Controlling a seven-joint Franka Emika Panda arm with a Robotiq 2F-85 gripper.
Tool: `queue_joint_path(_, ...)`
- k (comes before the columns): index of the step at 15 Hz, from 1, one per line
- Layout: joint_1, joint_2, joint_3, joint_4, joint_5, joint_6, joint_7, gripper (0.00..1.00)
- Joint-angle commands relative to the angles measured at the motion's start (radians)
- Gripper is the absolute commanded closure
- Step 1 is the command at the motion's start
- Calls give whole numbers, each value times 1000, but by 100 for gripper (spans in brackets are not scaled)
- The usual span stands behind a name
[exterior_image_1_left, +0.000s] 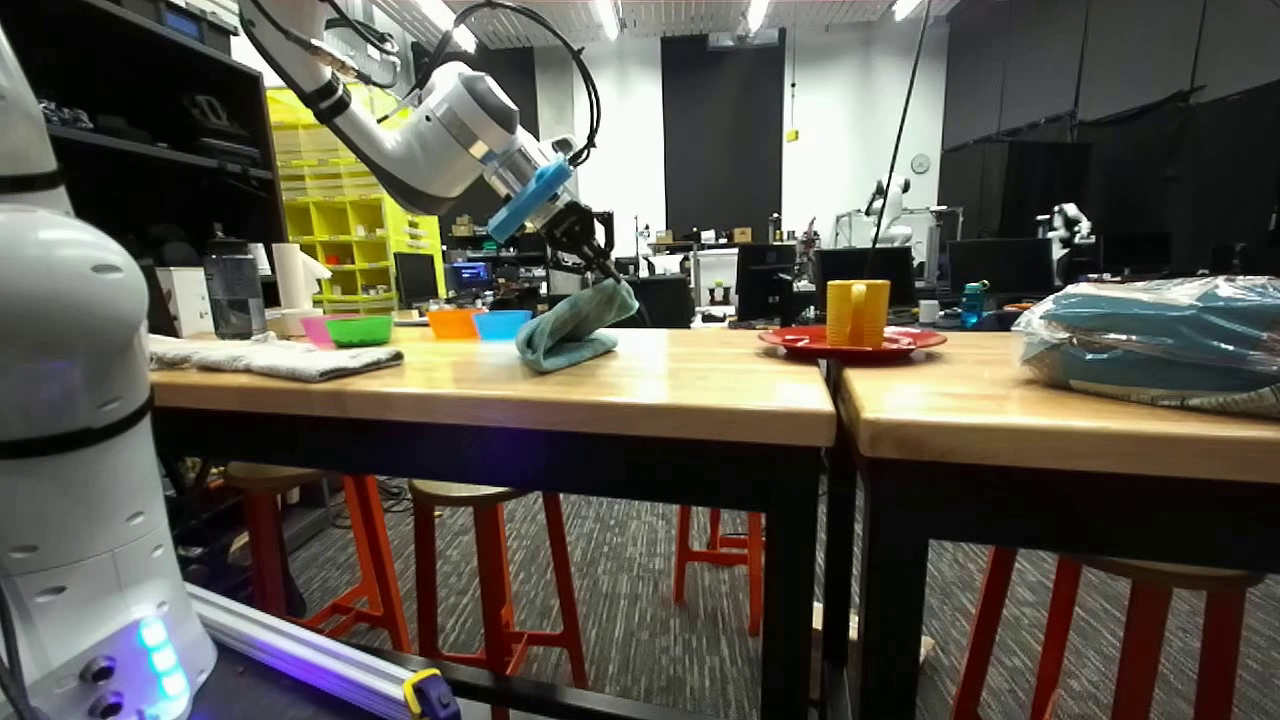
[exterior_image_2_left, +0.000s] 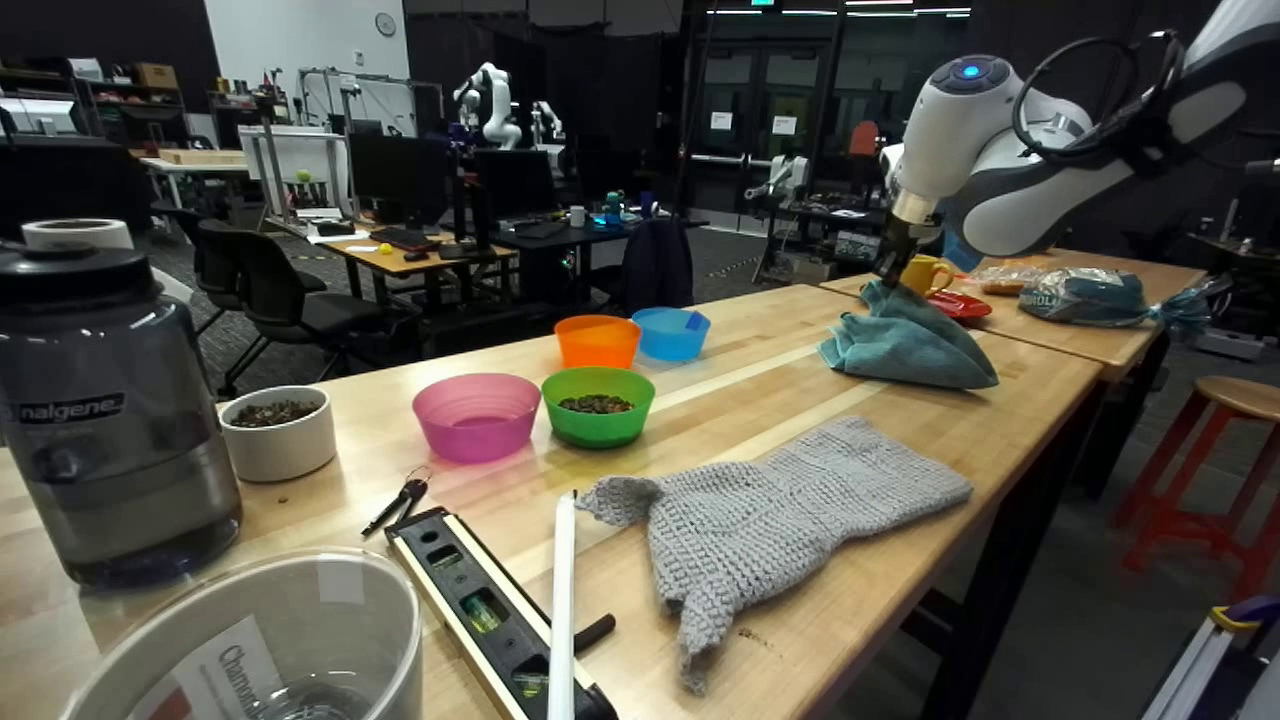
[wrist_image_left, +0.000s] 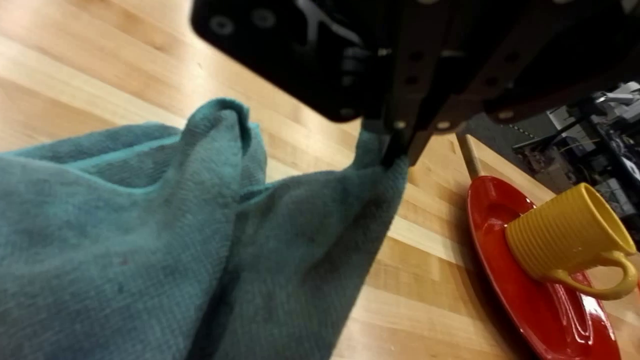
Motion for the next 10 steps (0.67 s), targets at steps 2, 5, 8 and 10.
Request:
queue_joint_path(2, 0, 56, 1, 46, -137, -8, 169, 100)
queue_joint_path(5, 12, 86, -3, 63, -198, -12, 244, 100)
queue_joint_path(8, 23, 99, -9, 69, -232, -14, 285, 73)
queue_joint_path(10, 27, 91, -16, 61, -216, -2, 287, 63)
